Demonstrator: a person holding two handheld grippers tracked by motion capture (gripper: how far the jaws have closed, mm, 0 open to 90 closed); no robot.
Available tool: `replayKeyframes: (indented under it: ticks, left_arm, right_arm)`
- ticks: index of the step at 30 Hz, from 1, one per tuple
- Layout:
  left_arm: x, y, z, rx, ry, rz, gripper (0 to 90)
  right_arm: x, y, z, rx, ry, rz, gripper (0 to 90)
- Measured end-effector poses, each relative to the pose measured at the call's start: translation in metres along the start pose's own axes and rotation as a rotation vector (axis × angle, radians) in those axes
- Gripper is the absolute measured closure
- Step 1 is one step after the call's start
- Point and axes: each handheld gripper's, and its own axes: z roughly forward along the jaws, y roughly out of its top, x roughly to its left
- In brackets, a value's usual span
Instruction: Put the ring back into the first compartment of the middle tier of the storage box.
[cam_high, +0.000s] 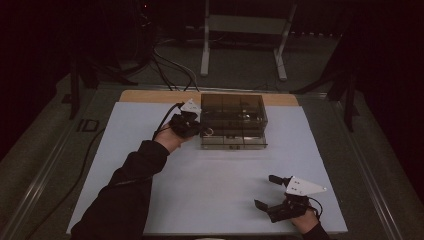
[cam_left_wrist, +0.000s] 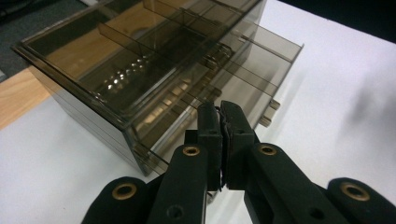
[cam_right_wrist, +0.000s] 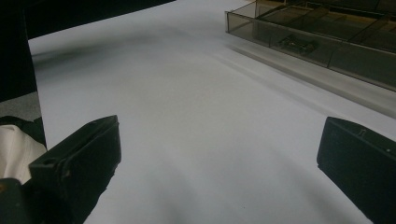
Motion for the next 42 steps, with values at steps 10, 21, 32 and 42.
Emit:
replayKeyframes:
  ticks: [10, 21, 32, 42]
  left_arm:
    - [0.005, 0.003, 0.014, -0.006, 0.002, -0.032, 90.0]
    - [0.009, -0.001, 0.028, -0.017, 0.015, -0.079, 89.9]
    - [0.008, -0.005, 0.036, -0.040, 0.008, -0.097, 77.1]
    - [0.001, -0.004, 0.029, -0.042, -0.020, -0.102, 39.8]
  right_arm:
    - [0.000, 0.000, 0.000, 0.000, 0.002, 0.000, 0.0]
    - [0.000, 0.000, 0.000, 0.000, 0.004, -0.001, 0.0]
    - [0.000, -0.001, 0.000, 0.005, 0.006, -0.003, 0.0]
    - [0.000, -0.001, 0.000, 0.005, 0.005, -0.005, 0.0]
